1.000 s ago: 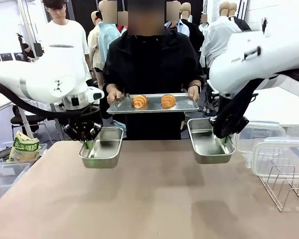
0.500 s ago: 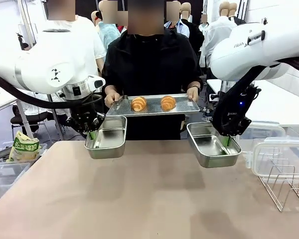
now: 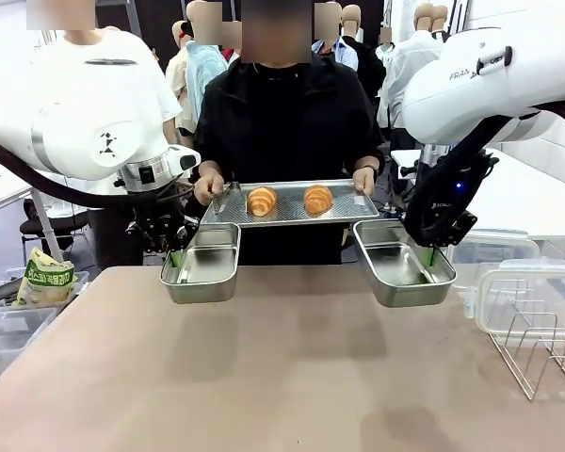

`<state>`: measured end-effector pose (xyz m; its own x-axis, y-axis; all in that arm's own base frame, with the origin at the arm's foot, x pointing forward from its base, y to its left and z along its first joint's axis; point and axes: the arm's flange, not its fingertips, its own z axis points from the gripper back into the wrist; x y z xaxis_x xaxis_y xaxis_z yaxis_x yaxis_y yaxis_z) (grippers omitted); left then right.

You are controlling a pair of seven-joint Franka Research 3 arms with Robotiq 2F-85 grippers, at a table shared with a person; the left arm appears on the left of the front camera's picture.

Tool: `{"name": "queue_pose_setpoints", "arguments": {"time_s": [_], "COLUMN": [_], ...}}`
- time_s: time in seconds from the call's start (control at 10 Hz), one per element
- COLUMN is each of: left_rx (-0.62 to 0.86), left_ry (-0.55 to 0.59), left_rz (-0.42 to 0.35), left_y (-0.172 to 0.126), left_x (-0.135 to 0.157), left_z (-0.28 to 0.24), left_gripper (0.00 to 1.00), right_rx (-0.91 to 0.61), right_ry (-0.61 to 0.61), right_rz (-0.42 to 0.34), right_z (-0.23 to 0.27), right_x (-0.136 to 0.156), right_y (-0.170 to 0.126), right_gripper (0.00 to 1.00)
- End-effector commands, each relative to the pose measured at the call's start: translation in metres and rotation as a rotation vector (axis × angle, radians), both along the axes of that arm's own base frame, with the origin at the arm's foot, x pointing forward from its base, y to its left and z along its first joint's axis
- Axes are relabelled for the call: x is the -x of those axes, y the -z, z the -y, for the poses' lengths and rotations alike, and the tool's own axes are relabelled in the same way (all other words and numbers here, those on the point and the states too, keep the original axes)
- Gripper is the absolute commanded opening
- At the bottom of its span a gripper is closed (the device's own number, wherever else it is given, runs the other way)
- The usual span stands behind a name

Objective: Place the bread in airtight containers.
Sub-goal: Once an object is inside an Airtight Container , place the container in the center of the table.

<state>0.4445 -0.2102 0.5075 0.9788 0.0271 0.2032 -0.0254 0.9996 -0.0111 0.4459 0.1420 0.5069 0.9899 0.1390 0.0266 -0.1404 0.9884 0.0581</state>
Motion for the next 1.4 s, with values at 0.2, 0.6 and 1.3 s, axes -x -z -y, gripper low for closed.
{"name": "queue_pose_setpoints", "arguments": {"time_s": [0.2, 0.6, 1.3], "left_rx": [-0.001, -0.001, -0.001], "left_ry": [0.005, 0.005, 0.005], "left_rz": [0.001, 0.001, 0.001], "left_y": [-0.0036, -0.0036, -0.0036], "left_x": [0.0003, 0.0003, 0.0003], "left_z": [-0.0022, -0.0022, -0.0022], "left_gripper": [0.00, 0.00, 0.00], "right_rx": [0.009, 0.009, 0.009], "right_ry": [0.021, 0.021, 0.021], "right_rz": [0.022, 0.022, 0.022], "right_z": [0.0003, 0.0003, 0.0003], "right_x": [0.0011, 0.0011, 0.0011], "right_y": [0.0031, 0.0031, 0.0031], "right_gripper": [0.00, 0.00, 0.00]}}
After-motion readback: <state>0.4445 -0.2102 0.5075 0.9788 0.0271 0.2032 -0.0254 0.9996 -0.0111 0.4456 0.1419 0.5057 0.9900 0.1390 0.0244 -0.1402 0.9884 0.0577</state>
